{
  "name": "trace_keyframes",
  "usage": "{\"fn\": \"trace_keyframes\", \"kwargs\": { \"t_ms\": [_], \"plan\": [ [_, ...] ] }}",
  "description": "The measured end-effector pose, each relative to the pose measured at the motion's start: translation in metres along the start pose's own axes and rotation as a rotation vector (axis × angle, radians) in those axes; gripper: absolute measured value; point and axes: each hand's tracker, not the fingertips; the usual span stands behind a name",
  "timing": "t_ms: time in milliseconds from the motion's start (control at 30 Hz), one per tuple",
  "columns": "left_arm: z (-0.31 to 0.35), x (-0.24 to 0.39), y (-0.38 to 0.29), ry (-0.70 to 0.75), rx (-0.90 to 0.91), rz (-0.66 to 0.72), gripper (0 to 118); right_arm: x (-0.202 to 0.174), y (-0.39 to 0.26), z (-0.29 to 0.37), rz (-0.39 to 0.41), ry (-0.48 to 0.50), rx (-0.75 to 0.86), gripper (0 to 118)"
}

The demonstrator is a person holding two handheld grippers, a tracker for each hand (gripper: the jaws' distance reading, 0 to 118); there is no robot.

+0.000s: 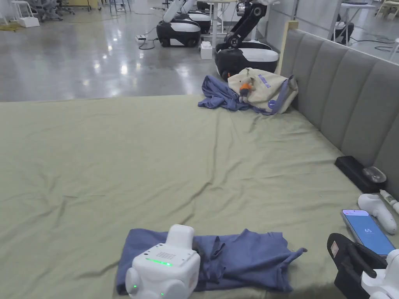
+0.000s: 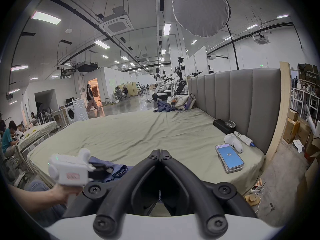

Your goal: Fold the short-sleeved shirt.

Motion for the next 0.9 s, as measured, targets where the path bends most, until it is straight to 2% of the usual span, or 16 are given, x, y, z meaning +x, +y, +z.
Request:
{"fn": "trace_keyframes", "kwargs": {
  "t_ms": [33,133,233,300,433,567,700,733,767,833,900],
  "plan": [
    [-0.005,0.009,-0.005,-0.028,-0.018,-0.012,0,0.002,0.0,0.0,-0.002,-0.006,0.001,1],
    [-0.001,0.03,-0.014,0.037,0.048,-0.036,0,0.007,-0.001,-0.002,-0.013,-0.015,-0.004,1],
    [-0.004,0.02,-0.007,-0.007,0.065,0.084,0,0.007,-0.002,-0.004,-0.03,-0.008,-0.014,1],
    [0.015,0.006,0.001,-0.108,0.114,0.155,0,0.003,-0.002,-0.005,-0.019,-0.003,-0.016,1],
    [0.107,-0.03,0.028,-0.032,0.325,0.186,0,-0.004,-0.001,-0.003,0.024,-0.024,0.034,1],
    [0.222,-0.074,0.03,0.2,0.539,0.159,0,-0.014,0.005,0.006,0.047,-0.059,0.127,1],
    [0.291,-0.121,0.01,0.368,0.564,0.177,0,-0.024,0.009,0.011,0.075,-0.059,0.144,1],
    [0.3,-0.129,0.002,0.462,0.553,0.152,0,-0.026,0.008,0.013,0.077,-0.054,0.143,1],
    [0.305,-0.138,-0.005,0.478,0.547,0.13,0,-0.029,0.006,0.013,0.081,-0.058,0.139,1],
    [0.308,-0.155,-0.014,0.443,0.493,0.175,0,-0.029,0.002,0.013,0.072,-0.044,0.116,1],
    [0.299,-0.164,-0.02,0.302,0.439,0.244,0,-0.03,0.0,0.012,0.062,-0.041,0.098,1]
  ]
}}
